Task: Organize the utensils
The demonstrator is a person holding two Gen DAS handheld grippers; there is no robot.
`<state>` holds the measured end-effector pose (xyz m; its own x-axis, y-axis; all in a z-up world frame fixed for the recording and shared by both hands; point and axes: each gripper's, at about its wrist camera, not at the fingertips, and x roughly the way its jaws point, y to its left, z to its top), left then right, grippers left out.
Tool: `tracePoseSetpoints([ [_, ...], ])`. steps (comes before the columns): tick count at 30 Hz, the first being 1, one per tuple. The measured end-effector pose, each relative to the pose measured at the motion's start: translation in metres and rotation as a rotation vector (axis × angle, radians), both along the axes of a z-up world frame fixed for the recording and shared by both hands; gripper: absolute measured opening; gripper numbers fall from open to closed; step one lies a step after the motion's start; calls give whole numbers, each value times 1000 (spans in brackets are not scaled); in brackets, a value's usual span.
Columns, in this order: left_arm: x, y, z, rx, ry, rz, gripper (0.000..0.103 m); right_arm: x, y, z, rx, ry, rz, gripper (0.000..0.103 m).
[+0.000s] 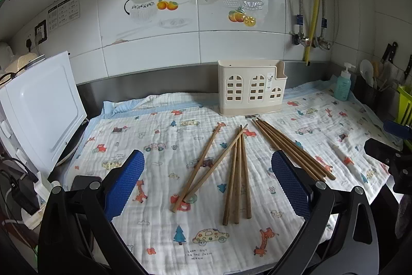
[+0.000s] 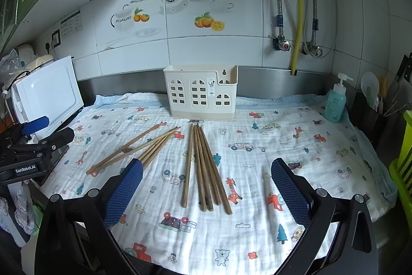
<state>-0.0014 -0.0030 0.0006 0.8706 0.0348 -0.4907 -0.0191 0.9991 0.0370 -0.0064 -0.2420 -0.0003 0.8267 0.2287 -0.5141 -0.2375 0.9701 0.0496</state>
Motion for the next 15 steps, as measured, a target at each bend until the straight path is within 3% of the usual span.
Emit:
tracePoseSetpoints([
  [15, 5, 1, -2, 4, 0, 12, 98, 4, 0, -5, 4, 9, 1, 97],
])
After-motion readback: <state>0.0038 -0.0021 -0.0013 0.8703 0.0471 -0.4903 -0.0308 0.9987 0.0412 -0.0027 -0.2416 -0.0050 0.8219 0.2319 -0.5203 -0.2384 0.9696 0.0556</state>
